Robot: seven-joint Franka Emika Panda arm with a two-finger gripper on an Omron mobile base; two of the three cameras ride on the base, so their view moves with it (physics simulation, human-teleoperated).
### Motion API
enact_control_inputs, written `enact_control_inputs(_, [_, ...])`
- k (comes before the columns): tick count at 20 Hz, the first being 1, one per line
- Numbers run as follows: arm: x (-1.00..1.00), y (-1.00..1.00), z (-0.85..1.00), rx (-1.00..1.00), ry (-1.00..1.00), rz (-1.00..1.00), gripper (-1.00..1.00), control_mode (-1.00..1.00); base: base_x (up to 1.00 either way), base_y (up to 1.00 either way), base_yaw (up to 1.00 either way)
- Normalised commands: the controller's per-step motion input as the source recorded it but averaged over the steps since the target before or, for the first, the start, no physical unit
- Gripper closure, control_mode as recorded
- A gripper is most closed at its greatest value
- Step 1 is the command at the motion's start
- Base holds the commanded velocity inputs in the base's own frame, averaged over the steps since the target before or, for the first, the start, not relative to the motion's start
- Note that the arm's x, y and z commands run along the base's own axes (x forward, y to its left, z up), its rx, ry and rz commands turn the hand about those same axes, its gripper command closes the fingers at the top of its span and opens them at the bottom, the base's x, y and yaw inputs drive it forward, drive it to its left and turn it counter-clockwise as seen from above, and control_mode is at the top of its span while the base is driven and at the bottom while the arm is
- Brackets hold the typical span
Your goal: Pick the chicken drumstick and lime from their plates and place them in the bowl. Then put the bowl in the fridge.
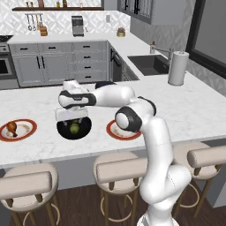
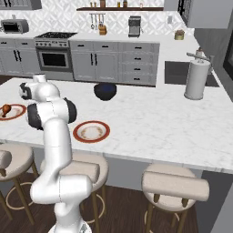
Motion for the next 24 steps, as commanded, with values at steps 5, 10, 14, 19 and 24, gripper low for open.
enact_control_inputs(5, [-1.00, -0.20, 0.16, 0.00, 0.00, 0.06, -1.00, -1.00, 0.00, 0.00, 0.00])
enact_control_inputs(10, [-1.00, -0.04, 0.00, 0.00, 0.00, 0.00, -1.00, -1.00, 0.00, 0.00, 0.00])
enact_control_inputs(14, [-1.00, -0.18, 0.00, 0.00, 0.00, -0.03, -1.00, -1.00, 0.00, 0.00, 0.00])
enact_control_inputs(19, [-0.80, -0.24, 0.00, 0.00, -0.01, -0.05, -1.00, -1.00, 0.00, 0.00, 0.00])
enact_control_inputs(24, [-0.18, -0.04, 0.00, 0.00, 0.00, 0.00, -1.00, -1.00, 0.00, 0.00, 0.00])
